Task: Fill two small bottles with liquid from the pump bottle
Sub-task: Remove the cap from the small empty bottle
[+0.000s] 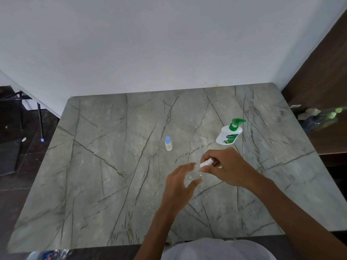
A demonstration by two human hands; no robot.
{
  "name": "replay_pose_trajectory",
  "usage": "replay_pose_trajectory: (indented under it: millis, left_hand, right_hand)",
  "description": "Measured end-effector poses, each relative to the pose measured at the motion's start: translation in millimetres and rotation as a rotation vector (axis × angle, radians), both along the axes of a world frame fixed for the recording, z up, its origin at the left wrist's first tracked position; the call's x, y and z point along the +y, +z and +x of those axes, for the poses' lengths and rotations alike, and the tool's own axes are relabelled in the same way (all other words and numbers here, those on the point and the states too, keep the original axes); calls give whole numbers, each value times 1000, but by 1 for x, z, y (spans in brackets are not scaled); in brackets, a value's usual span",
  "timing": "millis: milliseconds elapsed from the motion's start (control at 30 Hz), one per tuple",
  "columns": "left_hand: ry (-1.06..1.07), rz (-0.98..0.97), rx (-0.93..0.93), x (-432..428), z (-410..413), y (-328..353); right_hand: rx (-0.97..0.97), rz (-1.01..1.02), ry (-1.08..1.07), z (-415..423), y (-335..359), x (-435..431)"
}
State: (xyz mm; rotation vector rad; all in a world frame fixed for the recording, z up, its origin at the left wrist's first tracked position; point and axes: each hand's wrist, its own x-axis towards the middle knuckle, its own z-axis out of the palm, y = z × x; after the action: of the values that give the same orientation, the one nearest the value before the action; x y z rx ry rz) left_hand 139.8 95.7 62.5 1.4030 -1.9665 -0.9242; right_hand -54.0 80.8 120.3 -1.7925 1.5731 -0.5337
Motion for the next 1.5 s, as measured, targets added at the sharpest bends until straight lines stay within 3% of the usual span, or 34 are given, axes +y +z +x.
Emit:
replay_pose_trajectory:
  millis: [267,433,567,967,1233,1500]
  left_hand:
    - [55,40,40,1,6,-11]
    - [198,115,141,5,13,-21]
    - [275,145,187,11,18,-24]
    - [291,258,202,20,14,-29]
    - [331,315,247,24,17,-33]
    - [342,338,235,24,16,-34]
  right_hand:
    - [-71,-37,-106,-19,5,1]
    - [-111,-71,-405,-38,2,1]
    - [-152,37,-590,-40,-30,-11]
    - [-8,-47,-312,22,-148,-116]
    - [83,-51,-36,43,-169,-153]
    - [84,-2,-16,35,-183,-156]
